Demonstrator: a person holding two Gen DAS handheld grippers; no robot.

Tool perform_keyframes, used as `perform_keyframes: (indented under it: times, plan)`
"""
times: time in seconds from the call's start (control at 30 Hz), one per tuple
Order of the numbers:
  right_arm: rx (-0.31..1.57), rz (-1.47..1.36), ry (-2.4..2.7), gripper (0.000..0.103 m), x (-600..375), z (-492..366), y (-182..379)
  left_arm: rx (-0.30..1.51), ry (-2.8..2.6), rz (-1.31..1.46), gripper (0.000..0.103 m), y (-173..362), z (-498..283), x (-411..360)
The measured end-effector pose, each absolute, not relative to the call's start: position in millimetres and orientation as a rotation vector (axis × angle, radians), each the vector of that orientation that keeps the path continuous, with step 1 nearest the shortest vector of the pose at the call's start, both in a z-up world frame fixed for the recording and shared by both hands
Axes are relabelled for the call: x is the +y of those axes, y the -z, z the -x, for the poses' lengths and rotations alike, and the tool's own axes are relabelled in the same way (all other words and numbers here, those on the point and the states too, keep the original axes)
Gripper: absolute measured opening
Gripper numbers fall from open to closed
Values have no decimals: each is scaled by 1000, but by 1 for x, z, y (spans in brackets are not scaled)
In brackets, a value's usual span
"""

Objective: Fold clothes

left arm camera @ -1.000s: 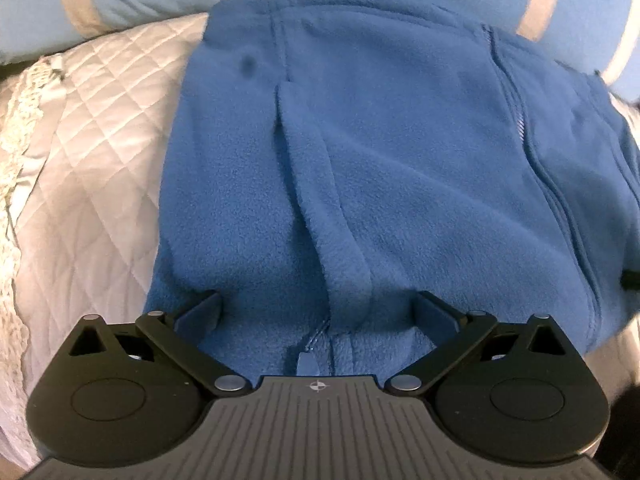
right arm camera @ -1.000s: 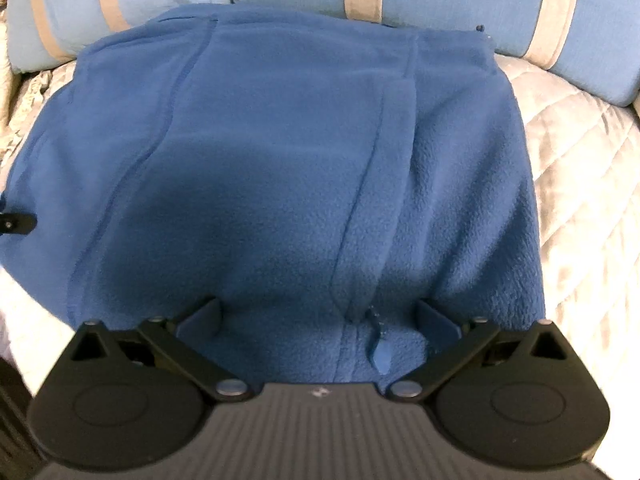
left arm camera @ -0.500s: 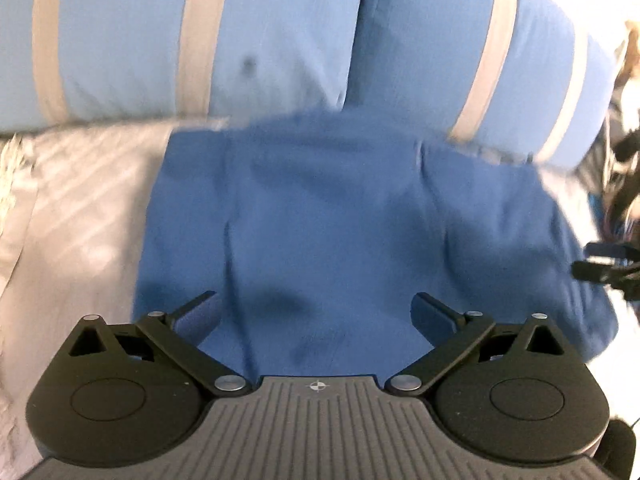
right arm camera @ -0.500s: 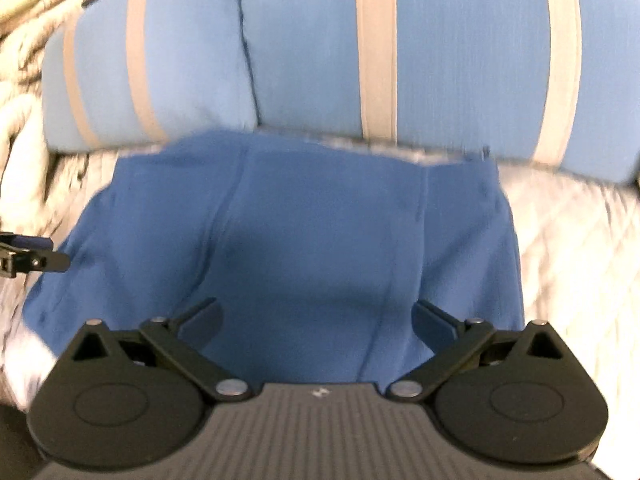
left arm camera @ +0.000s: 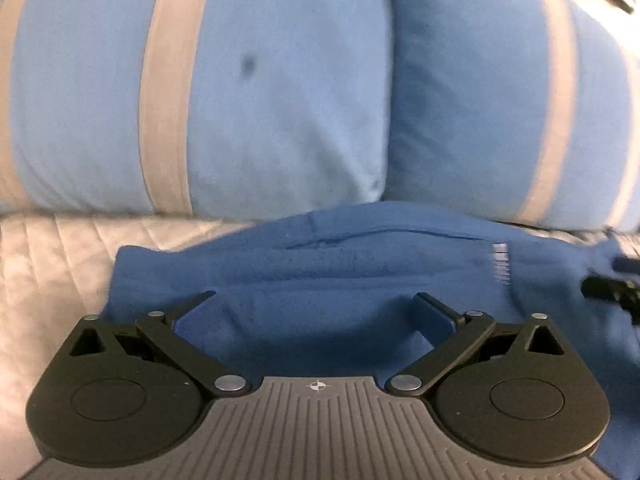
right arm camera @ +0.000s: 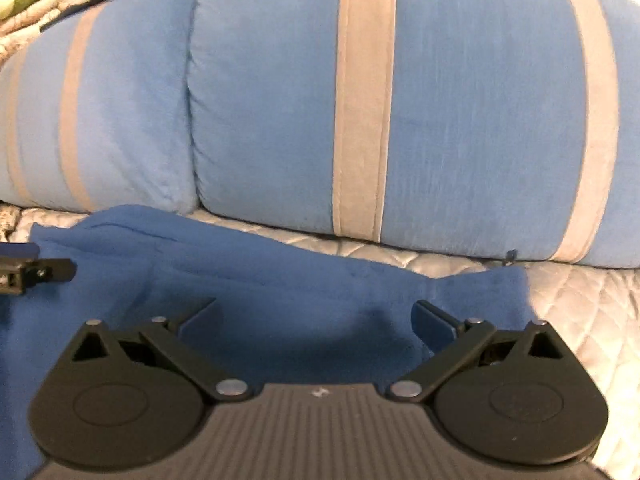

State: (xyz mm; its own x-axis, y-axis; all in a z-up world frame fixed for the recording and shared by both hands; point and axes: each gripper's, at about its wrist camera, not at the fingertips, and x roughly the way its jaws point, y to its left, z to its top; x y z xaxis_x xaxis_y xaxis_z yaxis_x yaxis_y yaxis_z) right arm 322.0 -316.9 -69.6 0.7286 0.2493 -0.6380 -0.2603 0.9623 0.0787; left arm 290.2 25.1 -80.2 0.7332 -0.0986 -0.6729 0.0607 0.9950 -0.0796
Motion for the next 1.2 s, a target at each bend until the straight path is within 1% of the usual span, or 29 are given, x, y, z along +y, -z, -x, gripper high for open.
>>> perform_keyframes:
  times: [0.1, 0.2, 0.3, 0.63, 0.73, 0.87, 1.0, 1.13, 1.2]
  plan:
    - [761, -33, -254, 102, -323, -338, 94, 736, 111, 118, 103, 101, -298, 33]
    - [779, -60, -250, 102, -326, -343, 107, 730, 114, 122, 103, 101, -297, 34]
    - [772, -27, -239, 102, -322, -342, 107, 724, 117, 129, 103, 99, -294, 35]
    - [762, -60, -255, 102, -330, -346, 103, 712, 124, 155, 103, 99, -297, 39]
    - [773, -67, -264, 102, -338, -340, 91, 717, 95, 152, 103, 88, -291, 40]
    - [736, -58, -236, 102, -360, -323, 76, 657, 27, 139, 103, 64, -267, 46]
    - [725, 6, -217, 102, -379, -309, 72, 646, 45, 102, 103, 51, -248, 57]
    - [721, -24, -233, 102, -397, -302, 80, 676, 30, 23, 103, 60, -238, 69]
    - [697, -83, -221, 102, -407, -300, 89, 705, -1, 94, 103, 74, -238, 83]
